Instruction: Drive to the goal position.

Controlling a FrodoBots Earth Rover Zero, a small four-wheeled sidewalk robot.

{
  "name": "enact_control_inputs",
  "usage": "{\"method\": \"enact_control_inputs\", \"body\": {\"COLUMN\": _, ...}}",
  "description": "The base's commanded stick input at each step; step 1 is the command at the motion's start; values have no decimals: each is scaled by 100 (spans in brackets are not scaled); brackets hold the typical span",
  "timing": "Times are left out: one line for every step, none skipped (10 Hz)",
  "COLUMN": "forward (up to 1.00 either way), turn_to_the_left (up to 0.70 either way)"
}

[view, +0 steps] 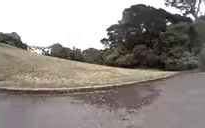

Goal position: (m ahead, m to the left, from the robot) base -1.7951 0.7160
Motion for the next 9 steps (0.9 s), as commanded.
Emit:
{"method": "enact_control_inputs", "body": {"forward": -30, "turn_to_the_left": 75}}
{"method": "enact_control_inputs", "body": {"forward": -30, "turn_to_the_left": 75}}
{"method": "enact_control_inputs", "body": {"forward": -30, "turn_to_the_left": 75}}
{"method": "enact_control_inputs", "body": {"forward": -30, "turn_to_the_left": 75}}
{"method": "enact_control_inputs", "body": {"forward": -30, "turn_to_the_left": 75}}
{"method": "enact_control_inputs", "body": {"forward": -30, "turn_to_the_left": 75}}
{"method": "enact_control_inputs", "body": {"forward": -30, "turn_to_the_left": 75}}
{"method": "enact_control_inputs", "body": {"forward": -30, "turn_to_the_left": 75}}
{"method": "enact_control_inputs", "body": {"forward": -30, "turn_to_the_left": 75}}
